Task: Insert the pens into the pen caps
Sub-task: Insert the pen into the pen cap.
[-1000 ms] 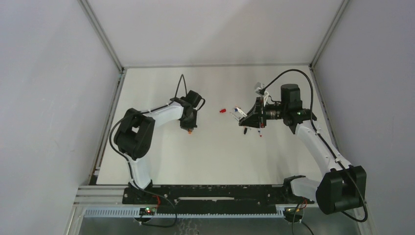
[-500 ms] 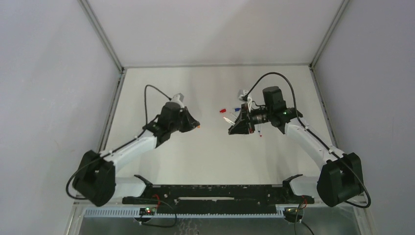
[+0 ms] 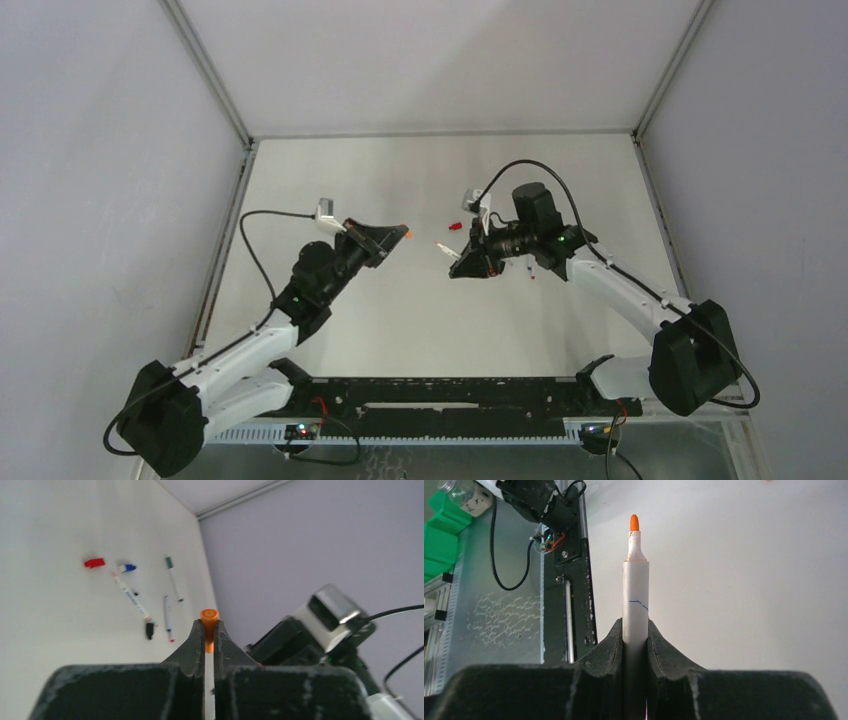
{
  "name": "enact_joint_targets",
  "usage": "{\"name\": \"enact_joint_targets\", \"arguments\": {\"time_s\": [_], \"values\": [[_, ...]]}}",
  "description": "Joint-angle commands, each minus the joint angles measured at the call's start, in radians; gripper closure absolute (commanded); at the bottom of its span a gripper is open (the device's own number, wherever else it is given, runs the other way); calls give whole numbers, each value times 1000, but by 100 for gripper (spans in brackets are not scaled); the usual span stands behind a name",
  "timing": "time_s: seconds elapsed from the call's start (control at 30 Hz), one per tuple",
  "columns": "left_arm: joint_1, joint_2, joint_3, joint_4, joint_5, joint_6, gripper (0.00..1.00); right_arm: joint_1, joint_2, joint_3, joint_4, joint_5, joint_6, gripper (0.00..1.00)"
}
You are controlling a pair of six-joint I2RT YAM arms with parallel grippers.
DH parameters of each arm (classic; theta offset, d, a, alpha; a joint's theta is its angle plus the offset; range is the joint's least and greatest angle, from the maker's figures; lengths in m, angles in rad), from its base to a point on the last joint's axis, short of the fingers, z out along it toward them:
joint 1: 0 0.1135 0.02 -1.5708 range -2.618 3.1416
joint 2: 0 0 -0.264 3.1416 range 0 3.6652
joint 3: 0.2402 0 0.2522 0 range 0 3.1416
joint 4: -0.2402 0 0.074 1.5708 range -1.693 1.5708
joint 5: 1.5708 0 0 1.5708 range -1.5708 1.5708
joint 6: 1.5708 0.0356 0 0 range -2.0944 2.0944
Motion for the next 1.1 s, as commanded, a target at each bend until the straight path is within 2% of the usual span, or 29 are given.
{"name": "enact_joint_targets", "arguments": {"time_s": [0.0, 0.13, 0.37, 1.07], "values": [[-39, -46, -24, 113, -122, -100, 100, 39, 13, -8, 77, 82, 71, 100], [-70, -51, -17, 117, -173, -104, 100, 70, 14, -8, 94, 122, 97, 100], [-100, -19, -5, 148, -184, -107, 100, 98, 13, -8, 135, 205, 179, 100], [-130, 42, 37, 169, -172, -110, 100, 108, 13, -8, 157, 217, 225, 100]]}}
